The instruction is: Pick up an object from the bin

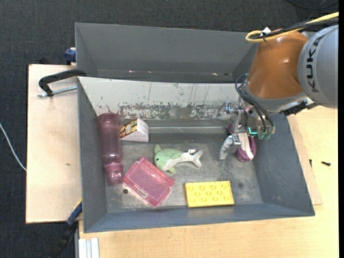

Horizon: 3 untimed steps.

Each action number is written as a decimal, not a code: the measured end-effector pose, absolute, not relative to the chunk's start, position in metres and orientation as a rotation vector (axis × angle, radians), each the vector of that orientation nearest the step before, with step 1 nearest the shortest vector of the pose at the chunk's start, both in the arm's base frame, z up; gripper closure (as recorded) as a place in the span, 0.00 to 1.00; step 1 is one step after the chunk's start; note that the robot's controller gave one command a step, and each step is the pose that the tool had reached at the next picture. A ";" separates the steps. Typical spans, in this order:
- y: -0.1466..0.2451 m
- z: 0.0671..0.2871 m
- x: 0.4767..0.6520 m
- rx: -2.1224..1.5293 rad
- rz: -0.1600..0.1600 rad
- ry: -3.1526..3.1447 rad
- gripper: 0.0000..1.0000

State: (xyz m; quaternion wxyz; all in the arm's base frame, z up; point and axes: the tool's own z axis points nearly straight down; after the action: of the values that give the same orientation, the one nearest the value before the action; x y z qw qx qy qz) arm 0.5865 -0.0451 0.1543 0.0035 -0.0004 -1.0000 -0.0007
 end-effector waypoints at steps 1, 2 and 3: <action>-0.045 0.159 0.588 0.000 -0.001 -3.143 0.00; -0.014 0.108 0.588 0.054 0.000 -3.149 0.00; 0.016 0.071 0.590 0.118 0.003 -3.140 0.00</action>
Offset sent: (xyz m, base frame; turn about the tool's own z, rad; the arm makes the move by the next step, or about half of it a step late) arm -0.0030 0.0527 -0.0843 -0.0599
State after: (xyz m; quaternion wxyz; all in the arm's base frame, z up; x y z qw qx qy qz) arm 0.5902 0.0162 0.0714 -0.0001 0.0376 -0.9993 0.0008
